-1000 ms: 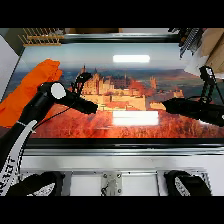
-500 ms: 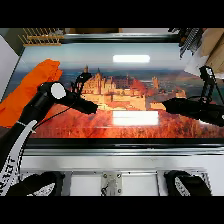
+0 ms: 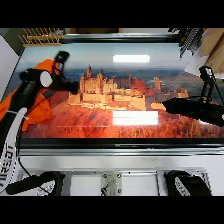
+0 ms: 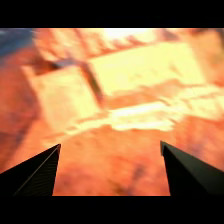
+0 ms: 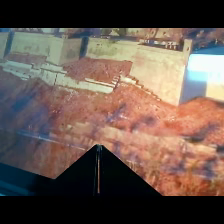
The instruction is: Fold the clothes and pants, and hang the long-sleeved shirts on hangers.
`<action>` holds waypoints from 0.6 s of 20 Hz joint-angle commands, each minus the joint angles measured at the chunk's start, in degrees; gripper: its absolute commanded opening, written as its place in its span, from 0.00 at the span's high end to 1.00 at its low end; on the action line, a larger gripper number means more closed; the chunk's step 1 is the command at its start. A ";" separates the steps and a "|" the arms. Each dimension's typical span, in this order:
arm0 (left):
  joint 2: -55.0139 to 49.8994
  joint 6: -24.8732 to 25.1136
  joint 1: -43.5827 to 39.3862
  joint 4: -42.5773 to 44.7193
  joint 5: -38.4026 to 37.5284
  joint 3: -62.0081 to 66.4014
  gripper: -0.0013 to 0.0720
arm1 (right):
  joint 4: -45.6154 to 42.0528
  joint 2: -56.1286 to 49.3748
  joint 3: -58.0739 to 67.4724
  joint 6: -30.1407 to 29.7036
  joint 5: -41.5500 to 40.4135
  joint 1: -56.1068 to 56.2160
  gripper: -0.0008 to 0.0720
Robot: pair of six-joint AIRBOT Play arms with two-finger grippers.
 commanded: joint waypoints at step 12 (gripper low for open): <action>-35.76 -4.85 21.35 11.89 7.43 24.20 0.03 | 0.00 -0.04 -0.02 0.00 0.02 0.04 0.98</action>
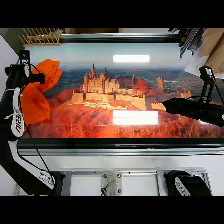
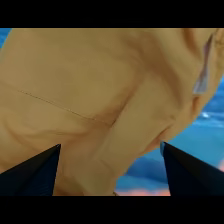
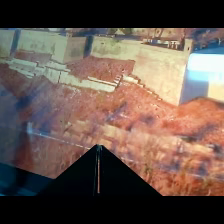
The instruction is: Fold the clothes and pants, and hang the long-sleeved shirts on hangers.
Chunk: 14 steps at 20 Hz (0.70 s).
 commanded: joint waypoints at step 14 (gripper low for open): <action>12.13 -0.98 -5.29 0.15 -0.50 2.12 0.96 | 3.89 -0.02 -0.02 0.07 0.02 0.04 0.98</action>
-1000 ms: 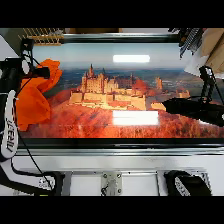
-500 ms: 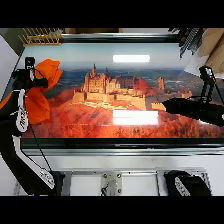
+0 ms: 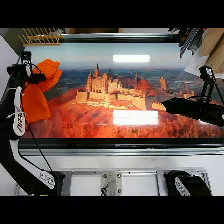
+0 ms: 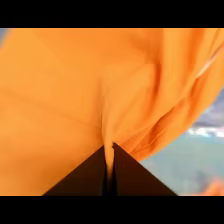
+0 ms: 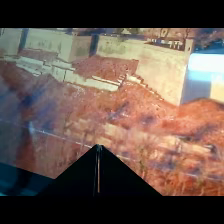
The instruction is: Fold the clothes and pants, and hang the long-sleeved shirts on hangers.
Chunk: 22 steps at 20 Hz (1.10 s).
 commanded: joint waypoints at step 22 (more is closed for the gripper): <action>46.93 -2.78 -60.70 -0.24 0.94 0.02 0.96 | 1.95 1.70 16.09 -9.64 -9.46 -13.16 0.98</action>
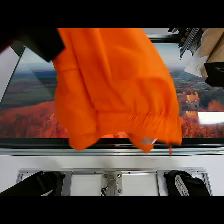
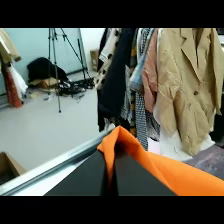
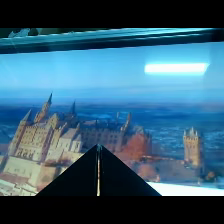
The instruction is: Fold the clothes and pants, and hang the long-sleeved shirts on hangers.
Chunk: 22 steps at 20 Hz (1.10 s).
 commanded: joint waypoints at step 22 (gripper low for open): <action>-17.55 3.54 43.23 -48.06 -17.55 -48.85 0.05 | 0.28 -10.91 -13.11 1.51 14.34 8.68 0.09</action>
